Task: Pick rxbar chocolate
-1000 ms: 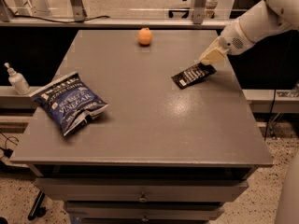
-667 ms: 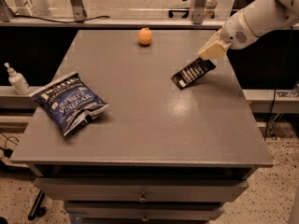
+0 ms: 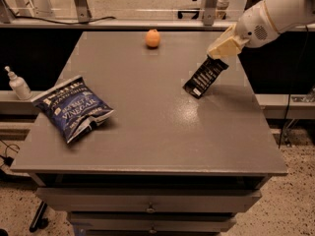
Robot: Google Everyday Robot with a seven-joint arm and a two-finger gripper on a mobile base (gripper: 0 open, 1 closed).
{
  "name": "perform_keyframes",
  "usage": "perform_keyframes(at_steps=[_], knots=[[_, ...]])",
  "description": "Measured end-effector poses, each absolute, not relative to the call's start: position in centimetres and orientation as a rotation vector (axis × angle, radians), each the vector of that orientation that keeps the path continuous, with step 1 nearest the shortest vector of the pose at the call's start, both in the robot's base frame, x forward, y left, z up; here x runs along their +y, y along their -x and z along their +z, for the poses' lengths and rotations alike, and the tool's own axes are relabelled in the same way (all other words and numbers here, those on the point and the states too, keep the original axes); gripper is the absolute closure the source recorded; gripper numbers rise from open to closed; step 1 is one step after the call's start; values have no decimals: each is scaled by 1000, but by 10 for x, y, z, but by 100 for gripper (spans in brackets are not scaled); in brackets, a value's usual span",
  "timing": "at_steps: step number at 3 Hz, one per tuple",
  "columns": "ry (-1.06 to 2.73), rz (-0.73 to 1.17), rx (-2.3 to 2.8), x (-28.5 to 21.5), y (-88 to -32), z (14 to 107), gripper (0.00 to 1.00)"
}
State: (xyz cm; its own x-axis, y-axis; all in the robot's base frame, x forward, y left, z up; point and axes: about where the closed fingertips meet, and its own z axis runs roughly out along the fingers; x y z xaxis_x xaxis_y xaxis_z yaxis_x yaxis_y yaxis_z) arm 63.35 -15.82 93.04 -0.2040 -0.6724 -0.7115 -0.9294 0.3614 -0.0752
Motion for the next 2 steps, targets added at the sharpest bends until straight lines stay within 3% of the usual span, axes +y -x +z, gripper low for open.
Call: perform_keyframes(at_steps=[2], knots=[[1386,609,1834,-133,-604,977,100]])
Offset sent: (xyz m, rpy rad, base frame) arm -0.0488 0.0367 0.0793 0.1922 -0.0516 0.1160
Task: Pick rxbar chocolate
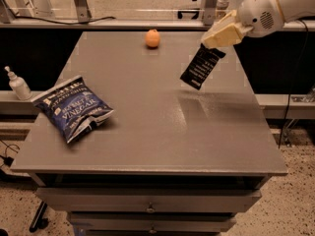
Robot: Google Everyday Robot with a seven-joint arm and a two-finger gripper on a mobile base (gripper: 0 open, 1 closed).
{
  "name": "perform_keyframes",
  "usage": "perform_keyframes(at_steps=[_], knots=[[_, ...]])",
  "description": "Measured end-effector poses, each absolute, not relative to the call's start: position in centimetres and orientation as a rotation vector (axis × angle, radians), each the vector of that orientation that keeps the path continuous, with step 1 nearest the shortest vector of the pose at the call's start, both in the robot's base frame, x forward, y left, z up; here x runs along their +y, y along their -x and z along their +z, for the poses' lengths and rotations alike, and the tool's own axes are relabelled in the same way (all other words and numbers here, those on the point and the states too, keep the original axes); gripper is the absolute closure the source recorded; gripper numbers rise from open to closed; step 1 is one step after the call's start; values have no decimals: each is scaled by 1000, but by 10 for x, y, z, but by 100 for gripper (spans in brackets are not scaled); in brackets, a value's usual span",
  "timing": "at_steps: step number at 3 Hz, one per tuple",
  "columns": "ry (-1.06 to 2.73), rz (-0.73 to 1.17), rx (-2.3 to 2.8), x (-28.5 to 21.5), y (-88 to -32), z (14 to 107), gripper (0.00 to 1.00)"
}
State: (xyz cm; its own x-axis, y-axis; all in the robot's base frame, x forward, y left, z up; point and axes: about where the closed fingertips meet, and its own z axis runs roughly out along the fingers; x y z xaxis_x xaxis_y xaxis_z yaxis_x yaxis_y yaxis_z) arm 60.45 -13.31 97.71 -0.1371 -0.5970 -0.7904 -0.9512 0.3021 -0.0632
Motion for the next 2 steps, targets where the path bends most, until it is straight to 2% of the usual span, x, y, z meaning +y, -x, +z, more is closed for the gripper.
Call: perform_keyframes(at_steps=[2], knots=[[1405,664,1785,-118,-594,991,100]])
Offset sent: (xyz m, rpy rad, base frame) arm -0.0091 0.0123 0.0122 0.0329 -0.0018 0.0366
